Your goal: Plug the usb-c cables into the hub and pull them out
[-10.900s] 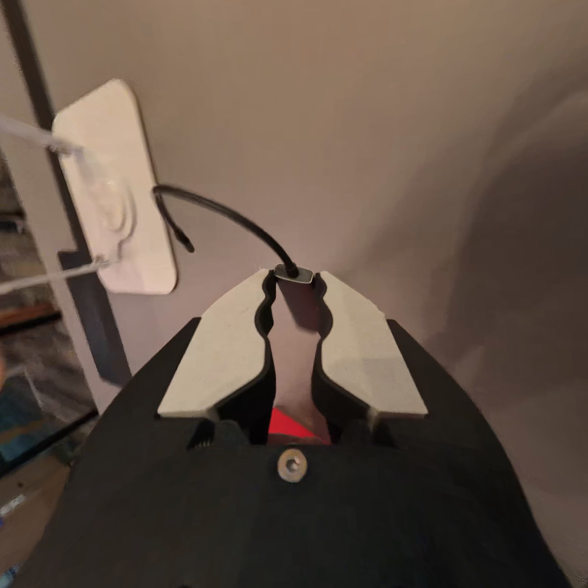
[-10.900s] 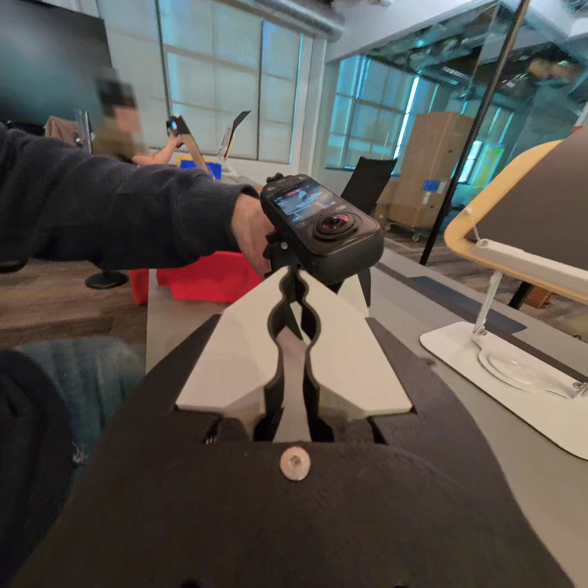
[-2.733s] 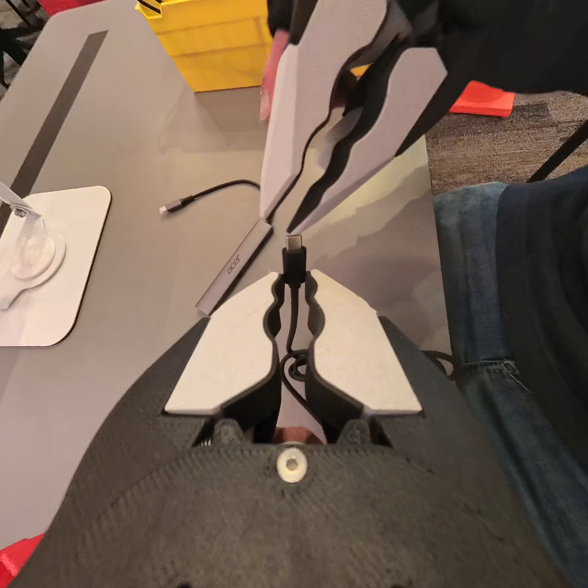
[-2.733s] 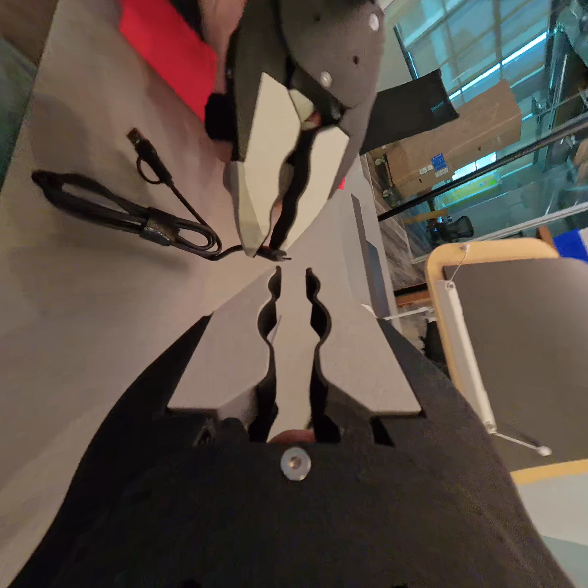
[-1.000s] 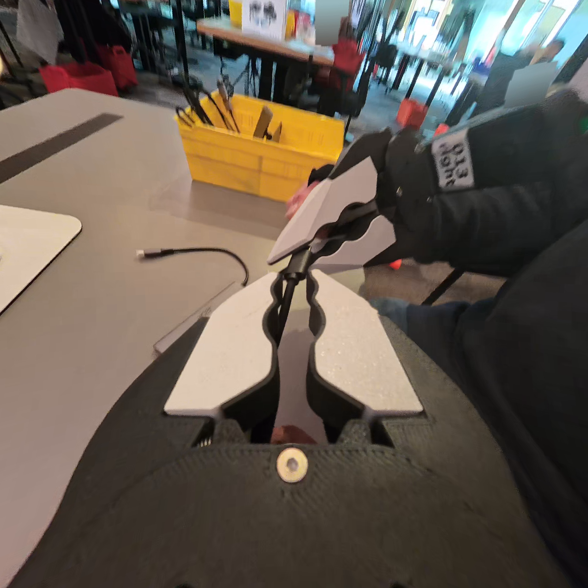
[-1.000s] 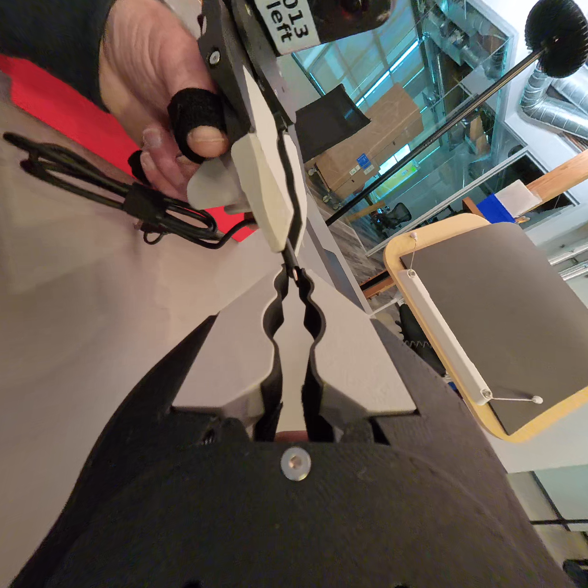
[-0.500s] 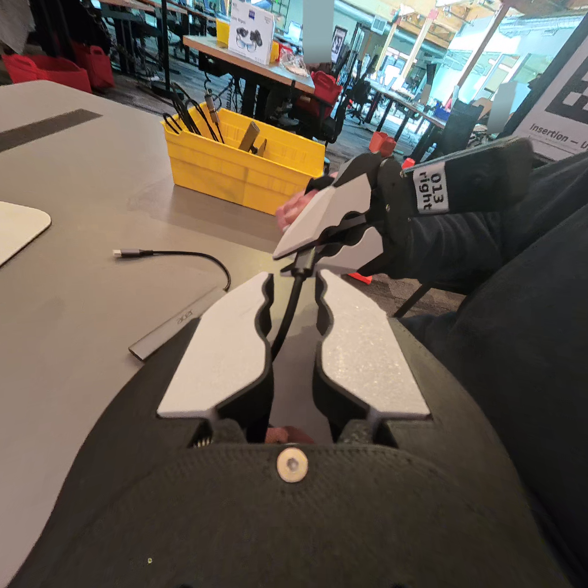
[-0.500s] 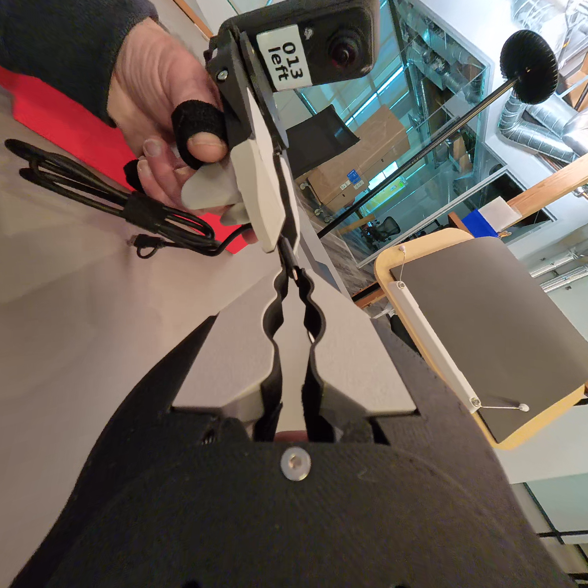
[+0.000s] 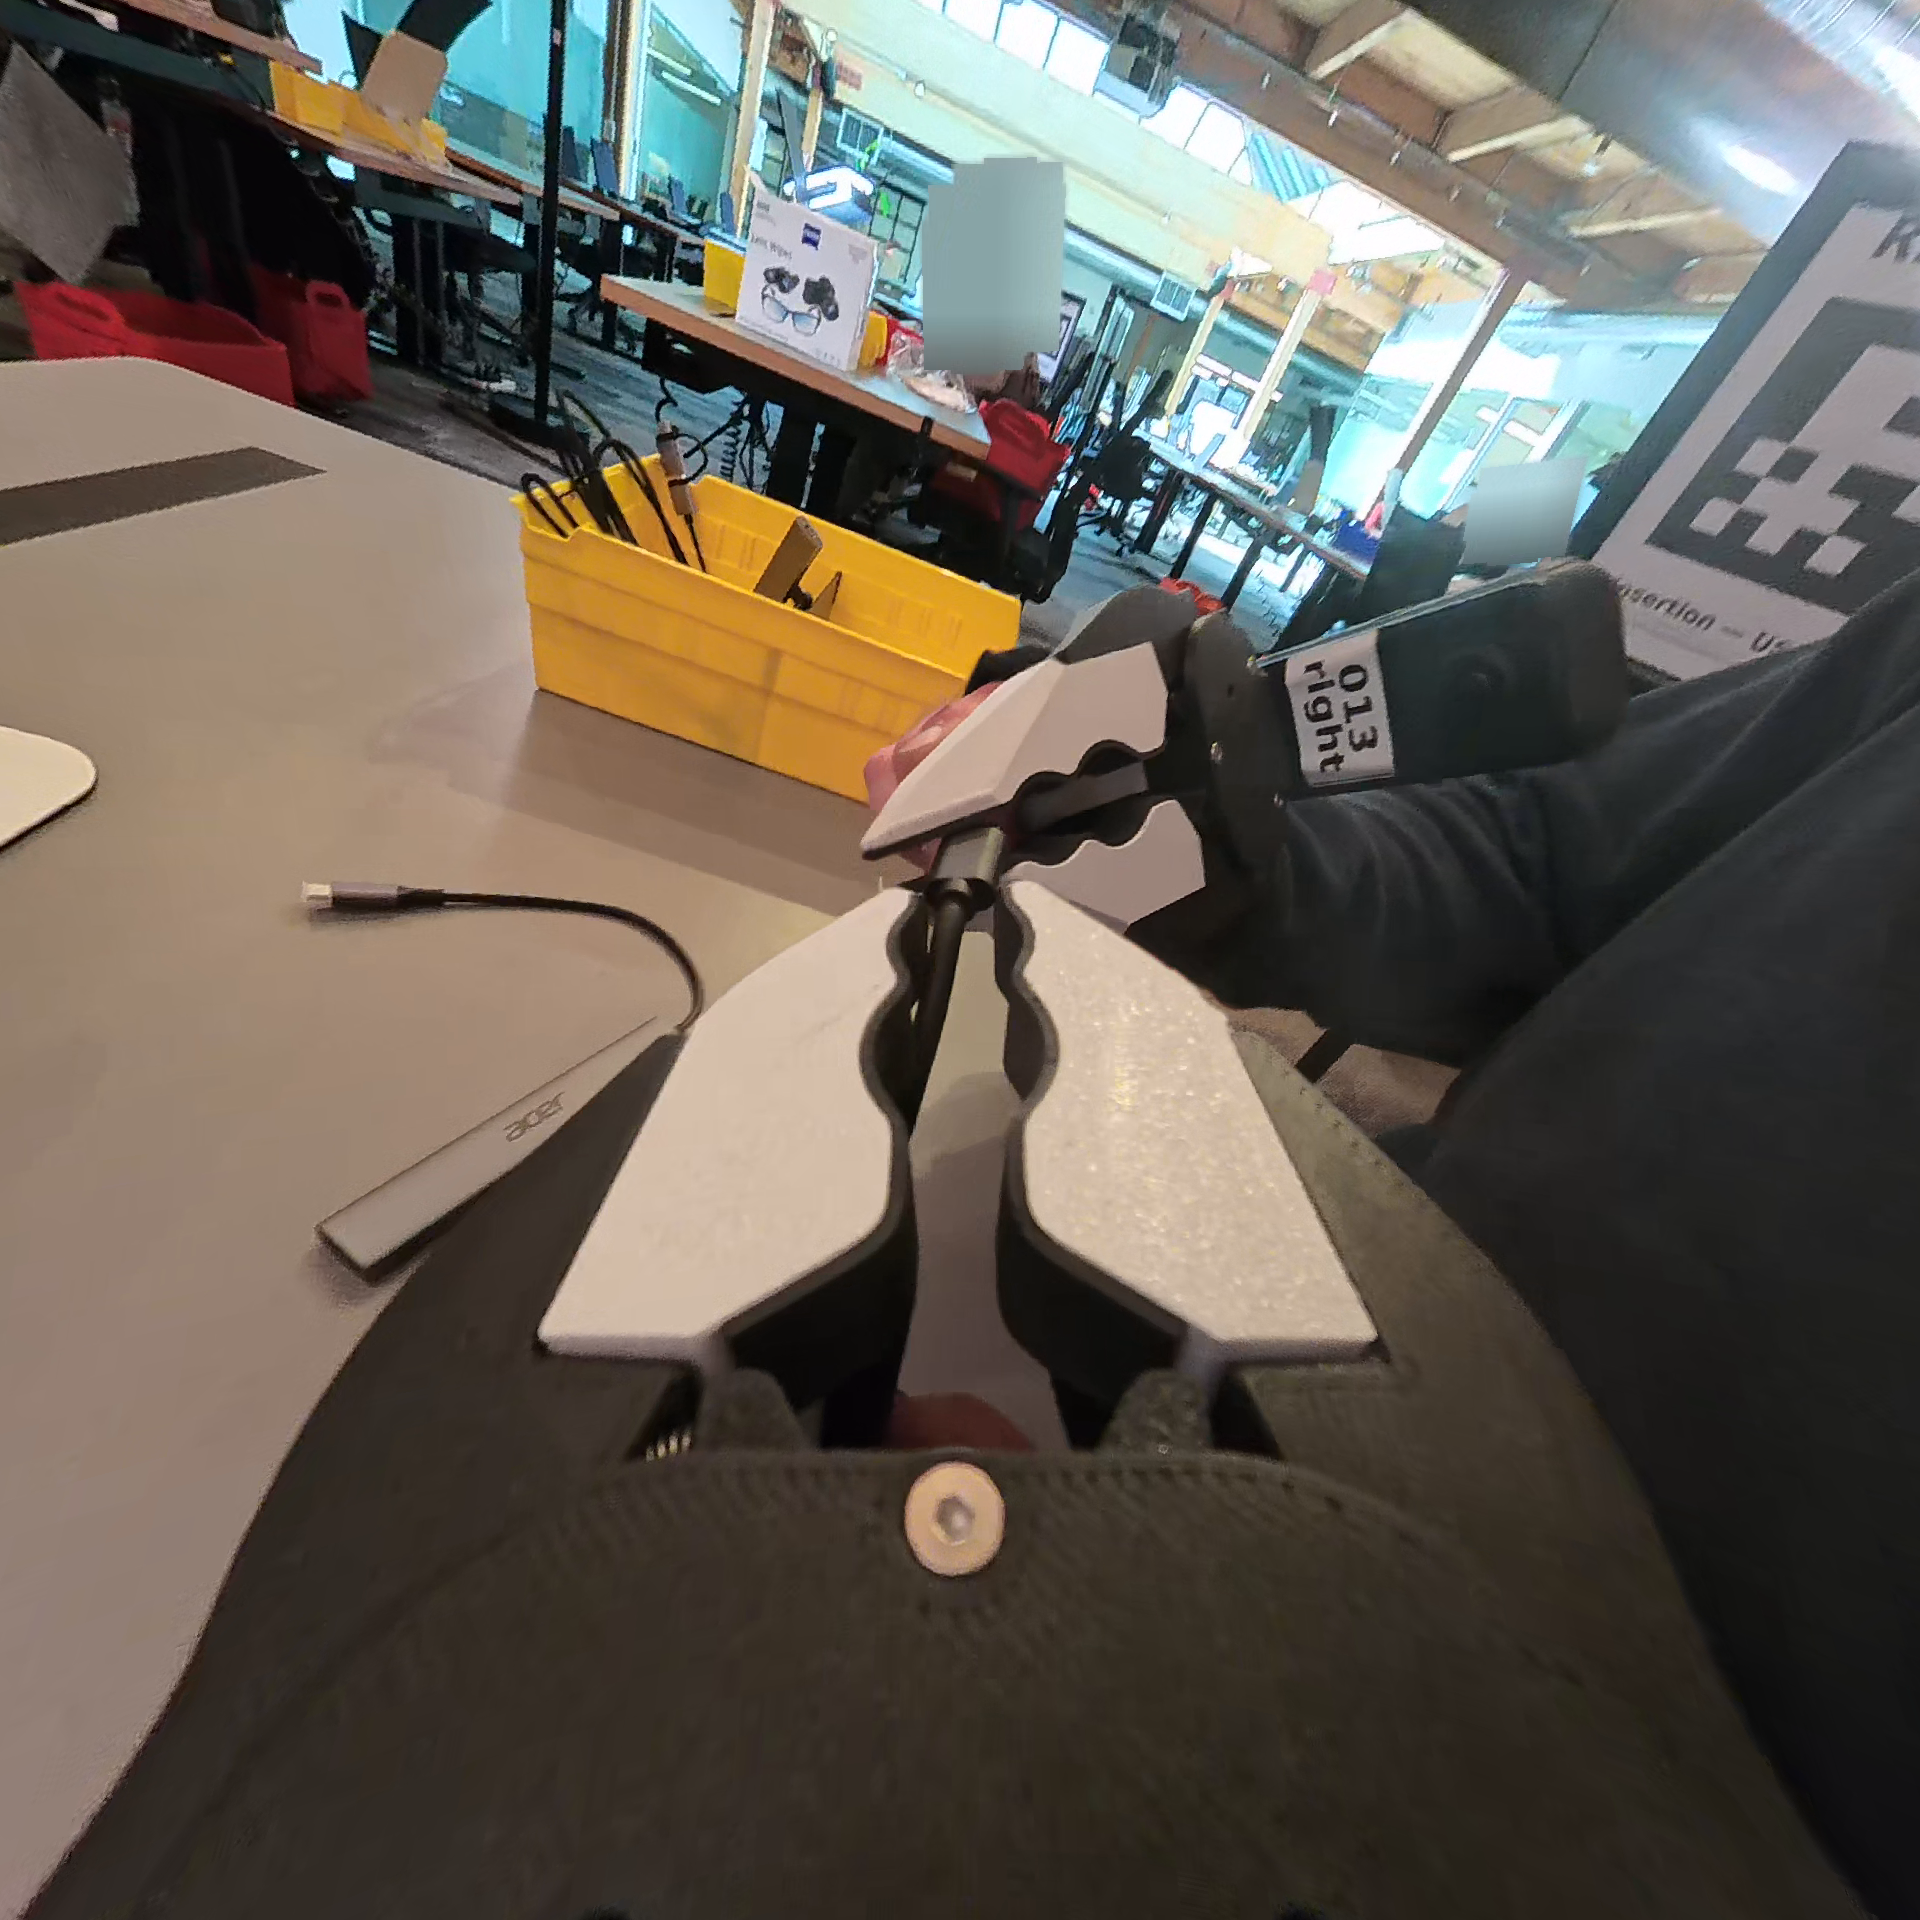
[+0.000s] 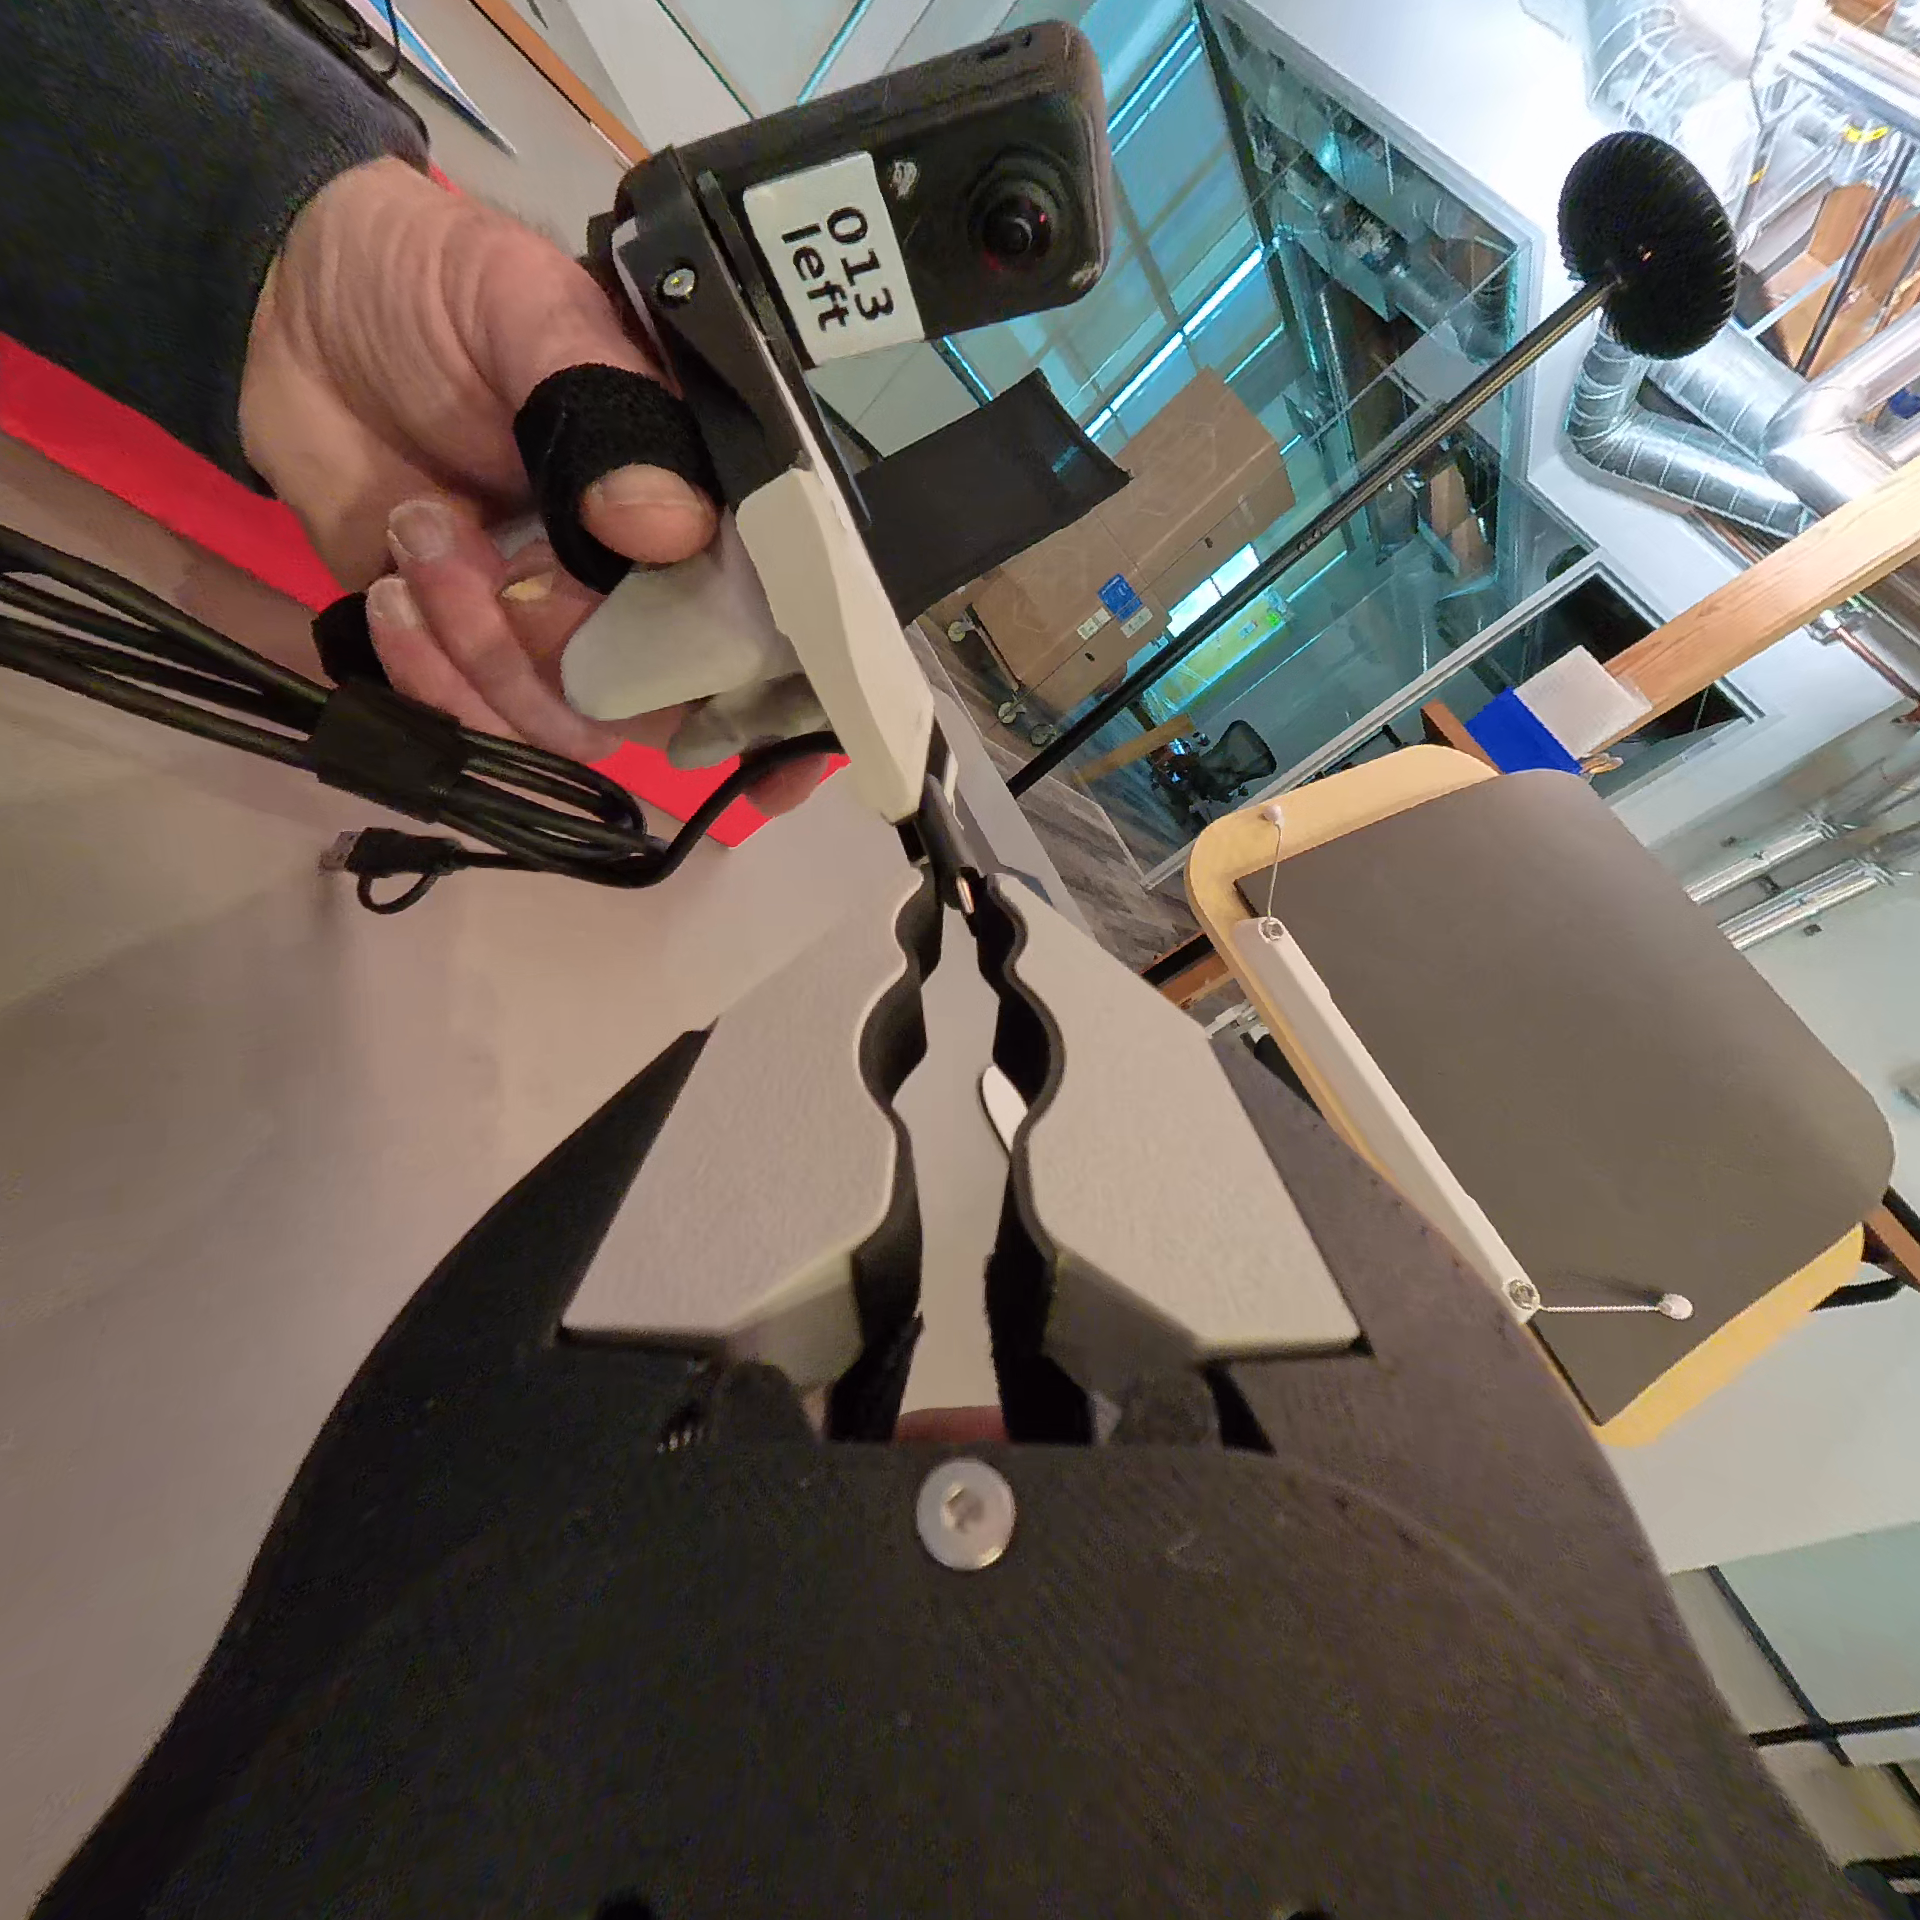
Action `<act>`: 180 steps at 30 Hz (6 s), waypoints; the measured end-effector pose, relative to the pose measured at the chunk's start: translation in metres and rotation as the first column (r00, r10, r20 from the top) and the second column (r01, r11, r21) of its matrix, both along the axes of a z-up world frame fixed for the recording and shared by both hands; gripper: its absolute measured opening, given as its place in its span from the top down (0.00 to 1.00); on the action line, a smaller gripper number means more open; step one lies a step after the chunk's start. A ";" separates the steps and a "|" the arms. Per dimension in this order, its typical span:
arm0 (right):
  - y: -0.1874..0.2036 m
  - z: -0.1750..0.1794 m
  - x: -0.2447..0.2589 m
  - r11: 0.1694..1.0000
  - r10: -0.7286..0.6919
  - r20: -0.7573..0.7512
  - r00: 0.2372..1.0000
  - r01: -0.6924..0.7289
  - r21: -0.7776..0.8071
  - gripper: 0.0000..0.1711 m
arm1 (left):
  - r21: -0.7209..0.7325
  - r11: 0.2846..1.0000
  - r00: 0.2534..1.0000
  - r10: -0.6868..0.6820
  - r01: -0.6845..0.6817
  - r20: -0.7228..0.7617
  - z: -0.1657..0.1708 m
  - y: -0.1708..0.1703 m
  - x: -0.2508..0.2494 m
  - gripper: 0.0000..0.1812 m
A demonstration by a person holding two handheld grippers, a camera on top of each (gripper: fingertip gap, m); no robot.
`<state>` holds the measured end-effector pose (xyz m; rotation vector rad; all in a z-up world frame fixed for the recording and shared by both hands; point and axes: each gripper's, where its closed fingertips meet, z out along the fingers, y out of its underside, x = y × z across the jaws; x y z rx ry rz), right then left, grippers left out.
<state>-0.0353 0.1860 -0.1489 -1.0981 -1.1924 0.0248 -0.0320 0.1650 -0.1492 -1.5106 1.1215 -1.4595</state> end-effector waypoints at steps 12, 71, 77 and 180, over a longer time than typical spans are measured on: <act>-0.001 0.012 0.004 1.000 -0.008 -0.041 0.999 0.009 0.017 0.98 | -0.082 0.997 0.976 0.030 -0.013 0.218 0.016 0.000 0.004 0.94; 0.052 -0.168 0.092 0.622 -0.127 0.338 0.933 0.340 -0.706 0.89 | 0.204 0.955 0.938 0.262 -0.218 -0.228 -0.044 0.039 -0.008 0.93; 0.051 -0.169 0.091 0.475 -0.236 0.316 0.919 0.393 -0.788 0.90 | 0.215 0.950 0.923 0.281 -0.229 -0.261 -0.053 0.041 -0.006 0.93; 0.017 -0.138 0.032 0.602 0.630 0.451 0.633 -0.030 -0.798 0.29 | 0.184 0.976 0.760 0.207 -0.117 -0.616 -0.132 0.041 0.007 0.93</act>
